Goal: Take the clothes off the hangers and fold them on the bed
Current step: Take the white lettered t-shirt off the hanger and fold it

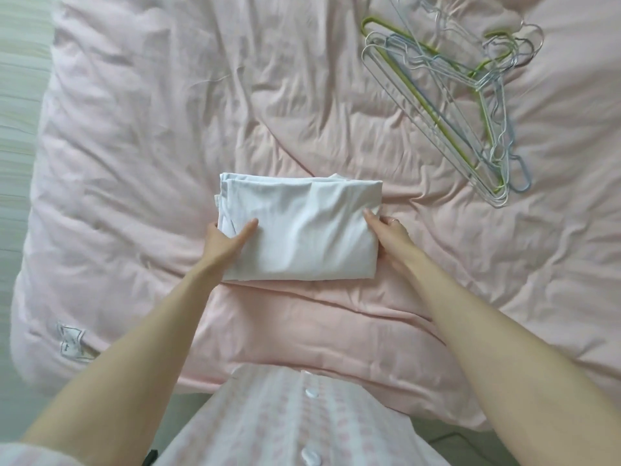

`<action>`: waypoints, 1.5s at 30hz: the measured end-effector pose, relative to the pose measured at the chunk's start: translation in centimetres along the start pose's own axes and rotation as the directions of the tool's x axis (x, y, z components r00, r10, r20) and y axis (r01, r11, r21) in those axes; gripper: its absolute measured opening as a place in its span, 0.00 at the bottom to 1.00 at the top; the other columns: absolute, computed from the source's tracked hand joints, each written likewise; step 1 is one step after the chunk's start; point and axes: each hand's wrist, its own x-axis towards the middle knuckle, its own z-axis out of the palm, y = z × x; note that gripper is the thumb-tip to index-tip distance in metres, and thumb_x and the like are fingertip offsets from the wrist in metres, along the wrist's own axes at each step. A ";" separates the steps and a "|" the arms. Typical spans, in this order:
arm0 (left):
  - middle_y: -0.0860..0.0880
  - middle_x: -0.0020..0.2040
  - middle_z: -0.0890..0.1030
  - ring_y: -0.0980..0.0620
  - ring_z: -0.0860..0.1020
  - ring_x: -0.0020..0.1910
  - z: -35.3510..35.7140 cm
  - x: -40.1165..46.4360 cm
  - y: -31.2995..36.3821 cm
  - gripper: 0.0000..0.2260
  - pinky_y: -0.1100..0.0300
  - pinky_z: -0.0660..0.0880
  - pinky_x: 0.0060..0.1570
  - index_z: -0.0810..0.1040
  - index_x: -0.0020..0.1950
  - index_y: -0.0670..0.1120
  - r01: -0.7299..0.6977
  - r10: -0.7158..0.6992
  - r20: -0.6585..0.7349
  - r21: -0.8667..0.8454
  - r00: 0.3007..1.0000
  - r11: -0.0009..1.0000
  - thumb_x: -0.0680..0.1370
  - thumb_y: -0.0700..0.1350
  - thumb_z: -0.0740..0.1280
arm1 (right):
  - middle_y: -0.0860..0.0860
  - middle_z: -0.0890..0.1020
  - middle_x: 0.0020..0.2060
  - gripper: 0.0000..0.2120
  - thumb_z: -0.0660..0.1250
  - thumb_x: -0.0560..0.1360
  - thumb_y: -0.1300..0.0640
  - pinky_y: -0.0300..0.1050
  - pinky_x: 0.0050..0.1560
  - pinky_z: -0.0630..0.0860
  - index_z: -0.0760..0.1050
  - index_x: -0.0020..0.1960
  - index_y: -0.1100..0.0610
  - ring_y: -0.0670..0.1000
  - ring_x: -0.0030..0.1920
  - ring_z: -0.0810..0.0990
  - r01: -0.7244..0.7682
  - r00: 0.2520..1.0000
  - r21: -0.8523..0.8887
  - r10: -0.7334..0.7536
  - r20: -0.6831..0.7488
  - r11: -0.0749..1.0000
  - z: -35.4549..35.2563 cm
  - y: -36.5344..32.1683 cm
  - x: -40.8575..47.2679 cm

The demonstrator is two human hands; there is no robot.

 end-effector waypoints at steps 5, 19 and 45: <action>0.50 0.52 0.80 0.51 0.79 0.50 0.3 -0.2 -1.2 0.27 0.59 0.75 0.49 0.74 0.61 0.44 0.101 -0.090 0.109 -0.104 0.990 0.989 0.68 0.56 0.75 | 0.53 0.80 0.57 0.27 0.70 0.73 0.47 0.53 0.60 0.76 0.70 0.67 0.60 0.53 0.55 0.81 -0.044 0.998 0.140 0.037 0.050 0.989 1.2 1.7 -1.1; 0.46 0.53 0.82 0.47 0.81 0.47 -1.6 -12.5 -13.1 0.20 0.56 0.77 0.41 0.75 0.62 0.47 0.153 -0.111 0.143 -0.329 0.983 0.932 0.72 0.49 0.73 | 0.52 0.83 0.49 0.09 0.62 0.78 0.58 0.50 0.54 0.77 0.76 0.57 0.56 0.53 0.50 0.81 -0.088 0.923 -0.152 0.138 0.359 0.985 -0.6 7.2 -9.0; 0.47 0.59 0.79 0.44 0.77 0.56 4.4 -45.6 -61.5 0.39 0.45 0.73 0.60 0.70 0.67 0.48 -0.133 -0.583 -0.056 -0.987 0.810 -0.090 0.60 0.60 0.78 | 0.55 0.80 0.50 0.13 0.61 0.80 0.56 0.42 0.40 0.79 0.72 0.61 0.62 0.53 0.46 0.80 0.647 0.651 -0.755 0.437 0.621 0.107 25.9 37.6 -35.8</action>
